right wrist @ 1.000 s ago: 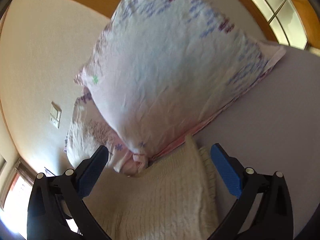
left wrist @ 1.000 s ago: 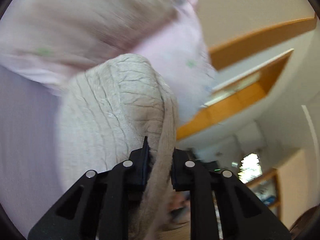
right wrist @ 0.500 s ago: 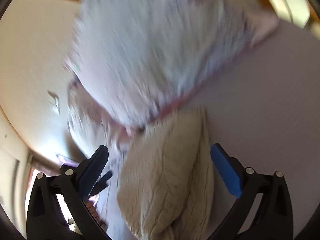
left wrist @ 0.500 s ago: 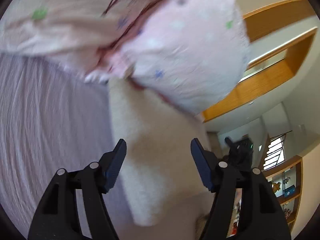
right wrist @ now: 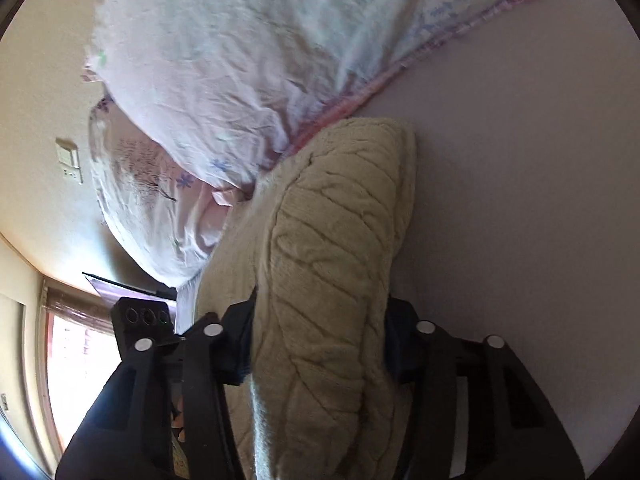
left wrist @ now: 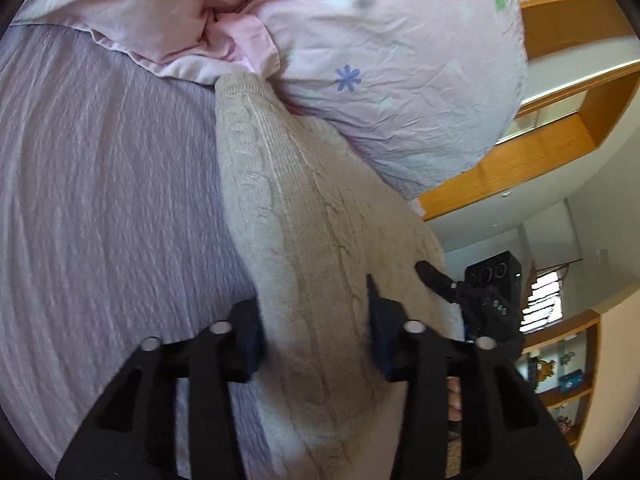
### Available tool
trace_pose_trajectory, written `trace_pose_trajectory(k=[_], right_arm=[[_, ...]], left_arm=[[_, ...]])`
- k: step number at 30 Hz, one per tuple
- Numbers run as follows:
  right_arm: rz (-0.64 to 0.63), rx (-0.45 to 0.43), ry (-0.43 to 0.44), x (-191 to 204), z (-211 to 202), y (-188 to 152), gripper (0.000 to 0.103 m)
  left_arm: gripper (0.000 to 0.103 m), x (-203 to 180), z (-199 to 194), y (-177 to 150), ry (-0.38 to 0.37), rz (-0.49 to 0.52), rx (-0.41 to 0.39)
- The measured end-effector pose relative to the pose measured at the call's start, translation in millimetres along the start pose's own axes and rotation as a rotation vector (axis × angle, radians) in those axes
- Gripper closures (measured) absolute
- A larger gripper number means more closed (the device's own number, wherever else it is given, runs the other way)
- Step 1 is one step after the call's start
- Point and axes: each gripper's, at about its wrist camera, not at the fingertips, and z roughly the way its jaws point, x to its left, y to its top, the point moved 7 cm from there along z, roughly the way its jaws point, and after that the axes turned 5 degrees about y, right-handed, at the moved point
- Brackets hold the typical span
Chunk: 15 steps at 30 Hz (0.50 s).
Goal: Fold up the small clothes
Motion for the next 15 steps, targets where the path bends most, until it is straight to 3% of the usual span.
trace_pose_trajectory(k=[2,5,7,9,11,13,15], right_arm=[[-0.054,0.028,0.044,29,10,-10,0.058],[-0.178,0.106,0.052,75,49,-31,0.062],[-0.253,0.140,0.052,101,82,-42,0.063],[-0.335,0.160,-0.049,116,120,-49,0.053],[-0.289,0.152,-0.087,115,128,-46,0.046],[-0.197,0.093,-0.023,112,114,-40,0.043],[-0.180,0.039,-0.037,110,104,-33,0.038]], left_arm=[[0.068,0,-25,-1,-0.010,0.054,-0.022],[0.068,7,-82,3,0.052,0.155,-0.132],[0.066,28,-120,10,0.130,0.173,-0.213],[0.060,53,-139,16,0.255,0.197,-0.232],[0.057,81,-151,14,0.396,0.160,-0.226],[0.053,90,-171,3,0.420,0.156,-0.272],[0.041,88,-191,-8,0.463,0.197,-0.334]])
